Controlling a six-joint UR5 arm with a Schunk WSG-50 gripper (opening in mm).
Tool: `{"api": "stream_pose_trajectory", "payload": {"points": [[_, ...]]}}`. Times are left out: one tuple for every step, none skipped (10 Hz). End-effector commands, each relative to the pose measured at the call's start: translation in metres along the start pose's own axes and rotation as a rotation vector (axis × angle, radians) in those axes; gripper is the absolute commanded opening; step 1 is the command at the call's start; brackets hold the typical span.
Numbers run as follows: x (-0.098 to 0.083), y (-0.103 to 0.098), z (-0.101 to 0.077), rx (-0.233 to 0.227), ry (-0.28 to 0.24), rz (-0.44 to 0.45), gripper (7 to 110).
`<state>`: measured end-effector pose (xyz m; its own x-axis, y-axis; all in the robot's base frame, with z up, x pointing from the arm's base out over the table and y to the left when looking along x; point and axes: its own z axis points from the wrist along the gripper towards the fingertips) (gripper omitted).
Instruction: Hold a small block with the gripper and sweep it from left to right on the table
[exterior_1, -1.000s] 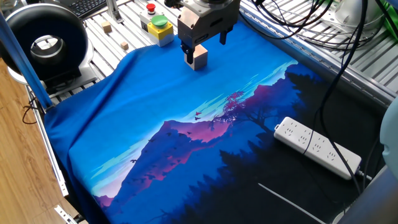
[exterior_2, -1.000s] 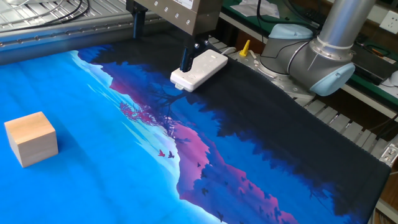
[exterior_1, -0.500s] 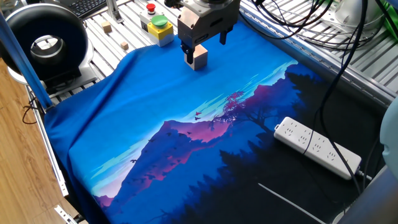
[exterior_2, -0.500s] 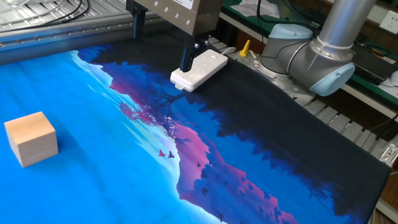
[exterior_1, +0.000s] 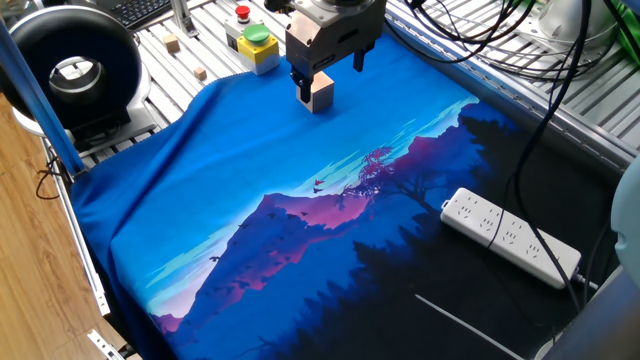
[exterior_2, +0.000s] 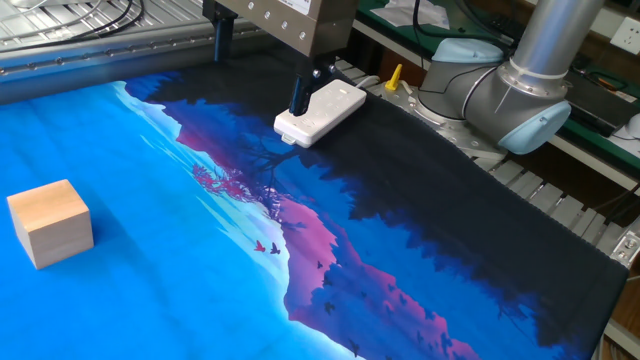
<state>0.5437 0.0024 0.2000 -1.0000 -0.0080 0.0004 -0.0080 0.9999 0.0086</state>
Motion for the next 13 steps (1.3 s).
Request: {"api": "stream_pose_trajectory", "payload": {"points": [[-0.006, -0.003, 0.0, 0.023, -0.023, -0.009, 107], [-0.007, -0.004, -0.001, 0.032, -0.02, -0.007, 107], [-0.007, -0.004, -0.001, 0.032, -0.02, -0.007, 7], [-0.007, -0.004, -0.001, 0.032, -0.019, -0.009, 7], [-0.007, -0.004, -0.001, 0.032, -0.019, -0.009, 7], [-0.007, -0.004, -0.001, 0.032, -0.019, -0.01, 7], [-0.008, -0.004, -0.001, 0.032, -0.021, -0.01, 7], [-0.009, -0.004, -0.001, 0.033, -0.024, -0.016, 7], [-0.011, -0.005, -0.002, 0.033, -0.034, -0.023, 7], [-0.012, -0.006, -0.002, 0.035, -0.037, -0.031, 7], [-0.015, -0.008, -0.003, 0.035, -0.042, -0.04, 7], [-0.017, -0.009, -0.004, 0.035, -0.041, -0.048, 7], [-0.019, -0.009, -0.006, 0.032, -0.042, -0.048, 7]]}}
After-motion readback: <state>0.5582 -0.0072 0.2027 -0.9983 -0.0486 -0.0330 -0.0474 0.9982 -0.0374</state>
